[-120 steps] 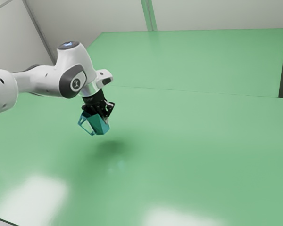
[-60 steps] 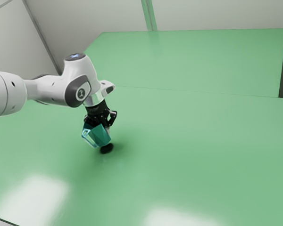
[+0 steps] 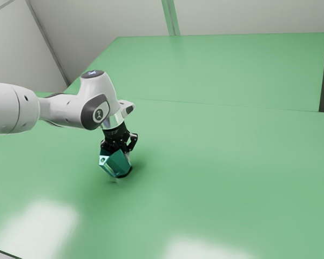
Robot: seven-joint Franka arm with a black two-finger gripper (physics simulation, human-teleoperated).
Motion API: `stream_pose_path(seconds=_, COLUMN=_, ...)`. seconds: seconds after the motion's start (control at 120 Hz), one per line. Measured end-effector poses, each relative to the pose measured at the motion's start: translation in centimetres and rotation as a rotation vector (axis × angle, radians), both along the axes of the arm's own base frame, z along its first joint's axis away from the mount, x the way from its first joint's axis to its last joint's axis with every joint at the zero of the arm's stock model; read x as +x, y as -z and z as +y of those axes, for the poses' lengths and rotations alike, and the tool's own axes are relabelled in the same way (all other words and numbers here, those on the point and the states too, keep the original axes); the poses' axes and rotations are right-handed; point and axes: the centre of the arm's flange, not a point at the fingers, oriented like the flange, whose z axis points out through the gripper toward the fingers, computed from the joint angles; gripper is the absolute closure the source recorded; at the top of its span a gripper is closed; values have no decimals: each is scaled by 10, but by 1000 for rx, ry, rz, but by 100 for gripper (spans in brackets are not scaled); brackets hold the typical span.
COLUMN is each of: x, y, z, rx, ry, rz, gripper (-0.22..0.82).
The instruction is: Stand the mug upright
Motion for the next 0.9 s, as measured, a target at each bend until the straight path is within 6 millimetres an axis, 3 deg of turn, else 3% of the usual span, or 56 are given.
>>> stream_pose_path(seconds=0.033, x=0, y=0, z=0, rx=0, ry=-3, rz=0, gripper=74)
stream_pose_path(seconds=0.217, x=0, y=-9, z=-8, rx=-1, ry=-7, rz=-11, gripper=35)
stream_pose_path(seconds=0.358, x=-2, y=-29, z=-12, rx=3, ry=-7, rz=-38, gripper=18)
stream_pose_path(seconds=0.567, x=-7, y=-88, z=-26, rx=11, ry=14, rz=-117, gripper=7)
stream_pose_path(seconds=0.733, x=0, y=-128, z=-40, rx=12, ry=63, rz=-159, gripper=3)
stream_pose_path(seconds=0.9, x=13, y=-195, z=-53, rx=60, ry=161, rz=-194, gripper=1)
